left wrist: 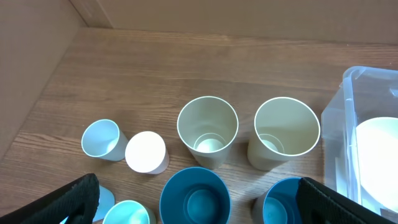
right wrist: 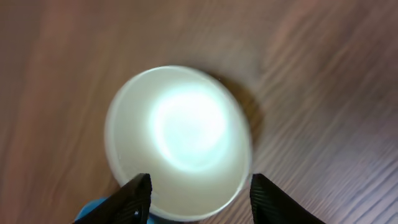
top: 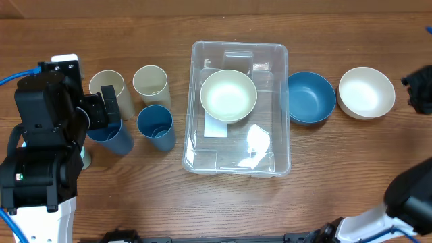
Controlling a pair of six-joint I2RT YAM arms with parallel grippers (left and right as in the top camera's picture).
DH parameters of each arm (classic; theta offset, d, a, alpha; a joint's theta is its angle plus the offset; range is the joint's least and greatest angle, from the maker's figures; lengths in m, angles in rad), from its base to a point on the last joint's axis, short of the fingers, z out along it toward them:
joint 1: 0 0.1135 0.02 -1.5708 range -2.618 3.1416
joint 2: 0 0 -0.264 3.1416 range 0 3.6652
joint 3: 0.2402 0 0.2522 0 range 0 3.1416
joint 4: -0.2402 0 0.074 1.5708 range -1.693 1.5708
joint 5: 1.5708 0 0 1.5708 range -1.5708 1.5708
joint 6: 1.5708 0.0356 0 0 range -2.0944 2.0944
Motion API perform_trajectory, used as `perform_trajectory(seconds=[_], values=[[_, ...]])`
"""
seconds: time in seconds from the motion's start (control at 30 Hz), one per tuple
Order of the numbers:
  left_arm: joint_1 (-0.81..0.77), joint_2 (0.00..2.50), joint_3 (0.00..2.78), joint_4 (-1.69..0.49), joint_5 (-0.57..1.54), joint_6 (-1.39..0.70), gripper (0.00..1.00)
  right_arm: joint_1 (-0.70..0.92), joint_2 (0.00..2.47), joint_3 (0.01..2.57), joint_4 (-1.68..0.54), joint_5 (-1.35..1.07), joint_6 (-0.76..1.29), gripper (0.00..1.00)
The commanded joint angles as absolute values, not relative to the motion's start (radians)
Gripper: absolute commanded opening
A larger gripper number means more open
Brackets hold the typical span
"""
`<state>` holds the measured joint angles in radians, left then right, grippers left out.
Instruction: Pack container
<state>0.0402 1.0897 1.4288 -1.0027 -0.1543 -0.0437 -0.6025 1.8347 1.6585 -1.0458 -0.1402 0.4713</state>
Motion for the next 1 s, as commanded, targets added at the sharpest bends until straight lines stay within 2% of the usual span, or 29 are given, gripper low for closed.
perform_trajectory(seconds=[0.0, 0.33, 0.37, 0.43, 0.53, 0.77, 0.97], values=[[0.046, 1.093, 1.443, -0.998, -0.160, -0.022, 1.00, -0.612, 1.939, 1.654, -1.008, -0.139, 0.502, 0.53], [0.046, 1.093, 1.443, -0.998, -0.160, -0.022, 1.00, -0.598, 2.144, 1.654, -0.936, -0.150, 0.502, 0.52], [0.046, 1.093, 1.443, -0.998, -0.160, -0.022, 1.00, -0.596, 2.158, 1.654, -0.929, -0.156, 0.502, 0.47], [0.046, 1.093, 1.443, -0.998, -0.160, -0.022, 1.00, -0.595, 2.170, 1.648, -0.917, -0.157, 0.503, 0.26], [0.046, 1.093, 1.443, -0.998, -0.160, -0.022, 1.00, -0.599, 2.169, 1.648, -0.906, -0.157, 0.519, 0.04], [0.046, 1.093, 1.443, -0.998, -0.160, -0.022, 1.00, -0.611, 2.073, 1.652, -0.934, -0.136, 0.537, 0.04], [0.046, 1.093, 1.443, -0.998, -0.160, -0.022, 1.00, -0.464, 1.731, 1.652, -0.997, -0.155, 0.518, 0.04]])
